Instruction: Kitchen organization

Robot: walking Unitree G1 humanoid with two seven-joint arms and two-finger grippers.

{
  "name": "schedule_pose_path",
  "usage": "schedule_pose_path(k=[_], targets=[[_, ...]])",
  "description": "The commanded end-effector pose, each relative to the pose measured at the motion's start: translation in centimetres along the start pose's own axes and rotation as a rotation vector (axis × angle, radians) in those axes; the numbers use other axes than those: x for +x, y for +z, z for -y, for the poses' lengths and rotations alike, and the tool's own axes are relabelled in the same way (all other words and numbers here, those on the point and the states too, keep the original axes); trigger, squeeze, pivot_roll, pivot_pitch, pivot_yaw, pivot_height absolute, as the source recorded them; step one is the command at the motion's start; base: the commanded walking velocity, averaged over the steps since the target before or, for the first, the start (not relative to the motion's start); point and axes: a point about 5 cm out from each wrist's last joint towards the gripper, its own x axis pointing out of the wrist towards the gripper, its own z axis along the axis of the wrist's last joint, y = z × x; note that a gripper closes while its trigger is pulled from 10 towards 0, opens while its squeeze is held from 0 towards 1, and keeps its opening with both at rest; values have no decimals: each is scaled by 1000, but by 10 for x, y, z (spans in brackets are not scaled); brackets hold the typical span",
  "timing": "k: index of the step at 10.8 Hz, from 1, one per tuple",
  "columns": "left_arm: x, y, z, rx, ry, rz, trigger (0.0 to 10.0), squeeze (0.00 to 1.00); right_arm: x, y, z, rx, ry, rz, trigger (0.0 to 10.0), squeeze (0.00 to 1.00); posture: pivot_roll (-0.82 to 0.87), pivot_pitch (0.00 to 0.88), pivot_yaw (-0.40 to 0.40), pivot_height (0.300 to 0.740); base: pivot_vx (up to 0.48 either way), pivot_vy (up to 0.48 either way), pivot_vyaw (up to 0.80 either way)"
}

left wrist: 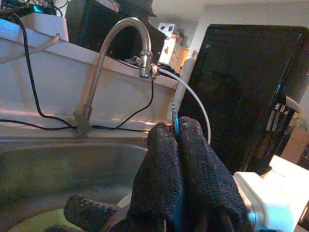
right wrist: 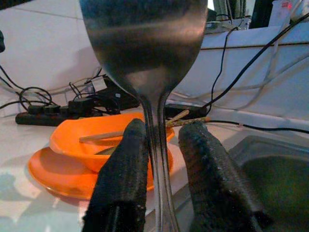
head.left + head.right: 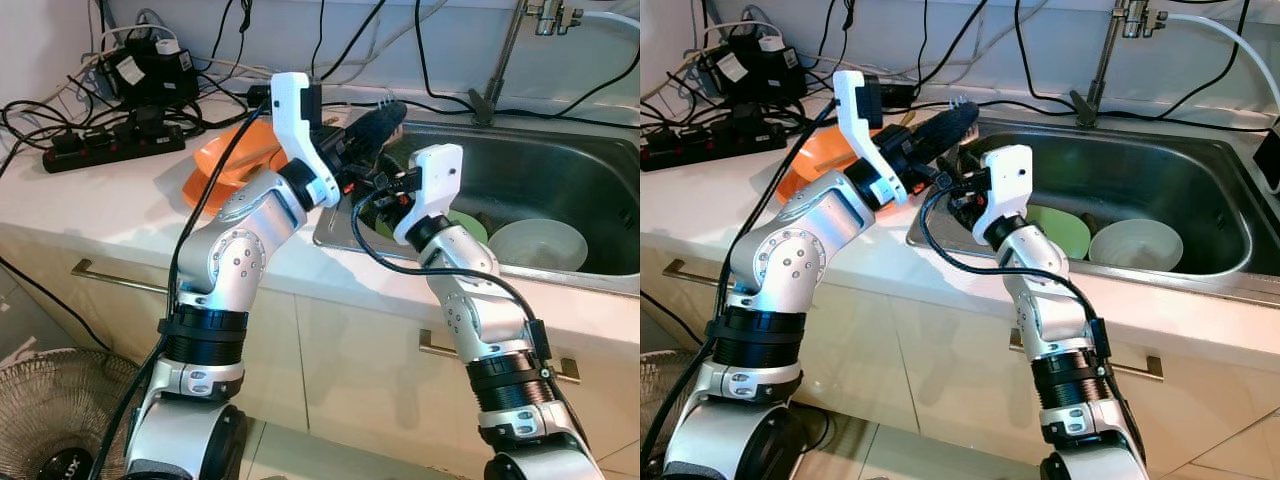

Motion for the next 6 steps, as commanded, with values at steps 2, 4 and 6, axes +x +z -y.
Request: schedule_pose_path(k=[2,4,6], targets=[[1,6,3,3,-11,10,10000,0,4,1,-1,-2,-5,8,0,0,151,0,69,740,0,0,0],[0,6,2,1,-7,10,10000,0,4,1,0,-1,-9,9,0,0,151,0,70,740,0,0,0],[1,7,1,4,-2,11,10000,0,4,1,0,-1,-13,8,0,0,151,0,71,740,0,0,0]])
